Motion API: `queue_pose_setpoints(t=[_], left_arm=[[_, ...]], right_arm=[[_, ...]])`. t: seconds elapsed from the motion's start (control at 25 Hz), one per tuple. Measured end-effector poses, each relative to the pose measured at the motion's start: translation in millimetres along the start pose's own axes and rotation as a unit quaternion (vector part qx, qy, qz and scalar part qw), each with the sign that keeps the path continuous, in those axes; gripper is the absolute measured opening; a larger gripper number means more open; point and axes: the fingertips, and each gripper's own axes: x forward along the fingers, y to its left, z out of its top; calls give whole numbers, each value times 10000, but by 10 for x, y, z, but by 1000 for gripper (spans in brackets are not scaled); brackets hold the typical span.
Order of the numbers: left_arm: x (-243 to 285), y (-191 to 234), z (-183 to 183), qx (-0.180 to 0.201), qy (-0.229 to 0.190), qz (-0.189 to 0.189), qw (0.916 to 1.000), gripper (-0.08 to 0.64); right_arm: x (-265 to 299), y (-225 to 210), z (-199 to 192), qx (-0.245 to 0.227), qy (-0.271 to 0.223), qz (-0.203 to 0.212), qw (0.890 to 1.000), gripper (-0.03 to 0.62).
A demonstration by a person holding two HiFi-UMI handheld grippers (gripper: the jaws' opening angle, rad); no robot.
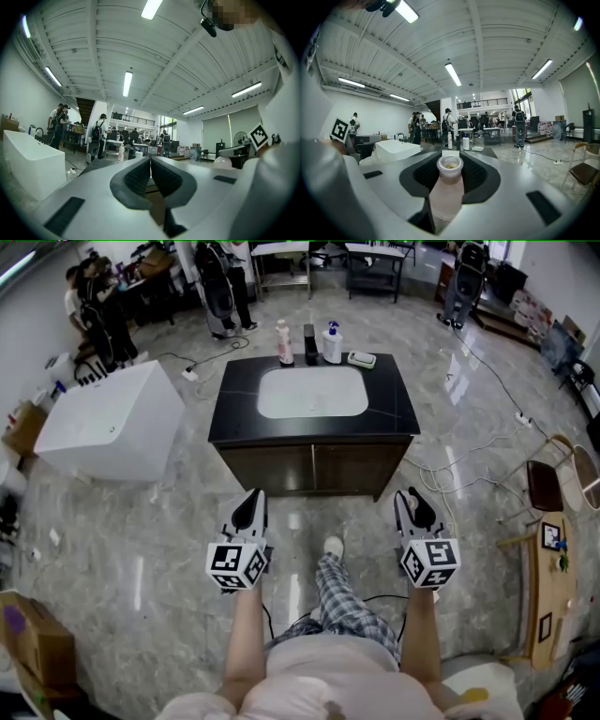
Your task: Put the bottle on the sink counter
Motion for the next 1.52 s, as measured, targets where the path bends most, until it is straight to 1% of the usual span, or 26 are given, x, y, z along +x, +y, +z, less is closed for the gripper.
queue_pose_setpoints(t=[0.16, 0.32, 0.64, 0.88, 1.04, 1.28, 1.4, 1.52], left_arm=[[342, 146, -5, 30, -6, -4, 10000, 28], [797, 381, -60, 65, -9, 52, 10000, 28], [2014, 980, 1, 47, -26, 308, 9995, 29], [3003, 1445, 172, 65, -43, 501, 9987, 28], [3526, 1730, 297, 156, -135, 634, 9978, 28], [3852, 1998, 283, 135, -119, 839, 9963, 28], [3914, 2139, 315, 105, -125, 957, 9953, 29], [4013, 2228, 353, 110, -107, 978, 9951, 29]], right_arm=[[351, -127, 14, 6, 8, -9, 10000, 132], [880, -309, 10, 5, -6, -10, 10000, 132], [2304, -708, 227, 12, 38, 196, 9998, 132], [3426, -1008, 509, -57, 74, 387, 9992, 132], [4079, -1120, 665, -145, 58, 556, 9983, 132], [4696, -1130, 784, -158, 71, 799, 9967, 132], [4875, -1060, 835, -182, 103, 923, 9955, 132], [4981, -1040, 882, -200, 109, 950, 9952, 132]])
